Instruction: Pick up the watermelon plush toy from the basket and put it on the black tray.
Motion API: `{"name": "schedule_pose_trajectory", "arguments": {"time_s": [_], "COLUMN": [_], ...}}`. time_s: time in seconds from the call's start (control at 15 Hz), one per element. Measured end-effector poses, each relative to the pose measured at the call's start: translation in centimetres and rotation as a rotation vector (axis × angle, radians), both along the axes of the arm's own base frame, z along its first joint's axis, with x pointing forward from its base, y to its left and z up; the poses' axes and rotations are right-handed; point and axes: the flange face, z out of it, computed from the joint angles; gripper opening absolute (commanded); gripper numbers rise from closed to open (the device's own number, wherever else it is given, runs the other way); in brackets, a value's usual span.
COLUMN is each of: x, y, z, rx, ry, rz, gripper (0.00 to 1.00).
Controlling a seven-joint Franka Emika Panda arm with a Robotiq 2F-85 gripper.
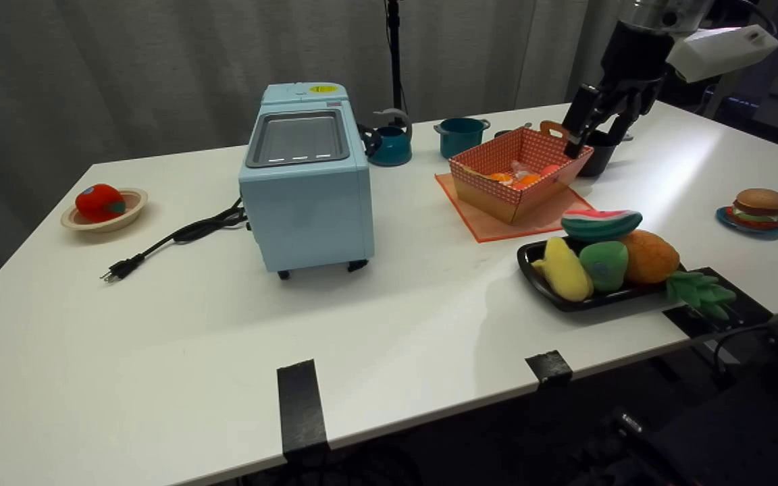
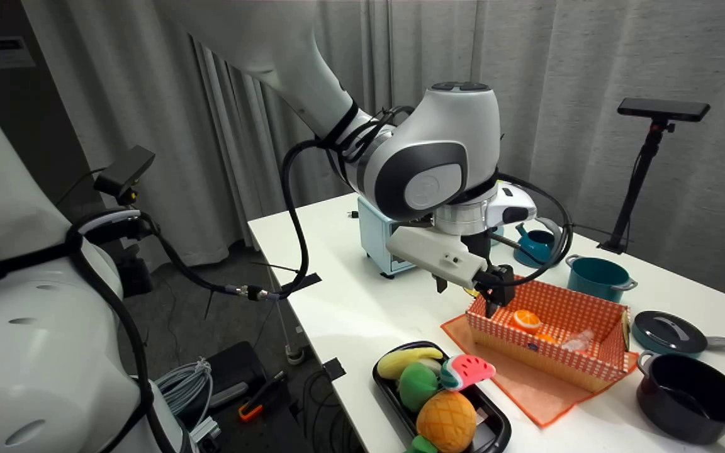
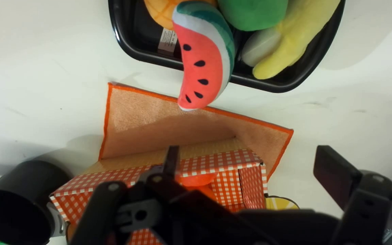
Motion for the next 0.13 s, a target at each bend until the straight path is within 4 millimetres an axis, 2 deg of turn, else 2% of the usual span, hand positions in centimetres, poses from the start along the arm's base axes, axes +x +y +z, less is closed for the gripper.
{"name": "schedule_pose_trajectory", "arguments": {"time_s": [0.13], "x": [0.0], "y": [0.0], "z": [0.0], "rx": [0.0], "ry": [0.0], "rz": [0.0], "gripper": [1.0]}}
